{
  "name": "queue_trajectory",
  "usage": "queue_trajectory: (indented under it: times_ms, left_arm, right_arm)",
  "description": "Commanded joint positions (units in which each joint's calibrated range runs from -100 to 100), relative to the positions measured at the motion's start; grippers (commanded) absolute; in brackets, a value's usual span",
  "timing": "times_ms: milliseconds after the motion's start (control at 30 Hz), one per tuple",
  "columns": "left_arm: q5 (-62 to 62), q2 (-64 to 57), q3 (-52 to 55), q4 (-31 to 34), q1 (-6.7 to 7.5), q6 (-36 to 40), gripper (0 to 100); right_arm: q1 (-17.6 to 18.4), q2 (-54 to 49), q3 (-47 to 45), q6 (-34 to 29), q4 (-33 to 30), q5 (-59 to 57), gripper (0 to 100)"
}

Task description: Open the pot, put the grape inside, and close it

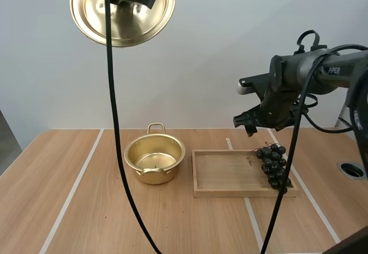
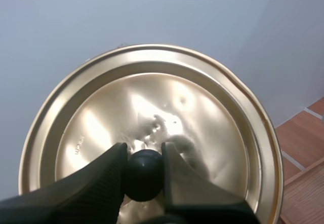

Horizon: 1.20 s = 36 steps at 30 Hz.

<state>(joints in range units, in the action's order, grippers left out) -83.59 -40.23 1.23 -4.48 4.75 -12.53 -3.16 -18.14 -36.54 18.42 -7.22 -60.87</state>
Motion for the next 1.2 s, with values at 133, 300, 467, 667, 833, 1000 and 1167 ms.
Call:
queue_trajectory:
  times_ms: [133, 300, 467, 667, 833, 1000, 1167]
  left_arm:
    - [0.2, -0.6, -0.4, 0.1, 0.15, 0.6, 0]
    - [0.2, -0.6, -0.4, 0.0, 0.15, 0.6, 0]
    - [0.2, -0.6, -0.4, 0.0, 0.15, 0.6, 0]
    - [0.2, -0.6, -0.4, 0.0, 0.15, 0.6, 0]
    - [0.2, -0.6, -0.4, 0.0, 0.15, 0.6, 0]
    - [0.2, -0.6, -0.4, 0.0, 0.15, 0.6, 0]
    - [0.2, -0.6, -0.4, 0.0, 0.15, 0.6, 0]
  right_arm:
    - [-2.1, 1.8, 0.3, -1.6, -1.6, -0.1, 100]
    - [-2.2, 2.5, 0.3, -1.4, -1.4, 0.3, 100]
    - [-2.2, 6.5, 0.3, -1.4, -1.5, 1.8, 100]
    - [-2.3, 11.3, 0.3, -1.4, -1.5, 3.2, 100]
    - [-2.4, 13.4, 0.3, -2.6, -3.5, 6.0, 100]
    - [-2.4, 14.9, 0.3, -4.3, -6.1, 7.4, 100]
    - [-2.4, 15.2, 0.3, -5.0, -6.8, 7.6, 100]
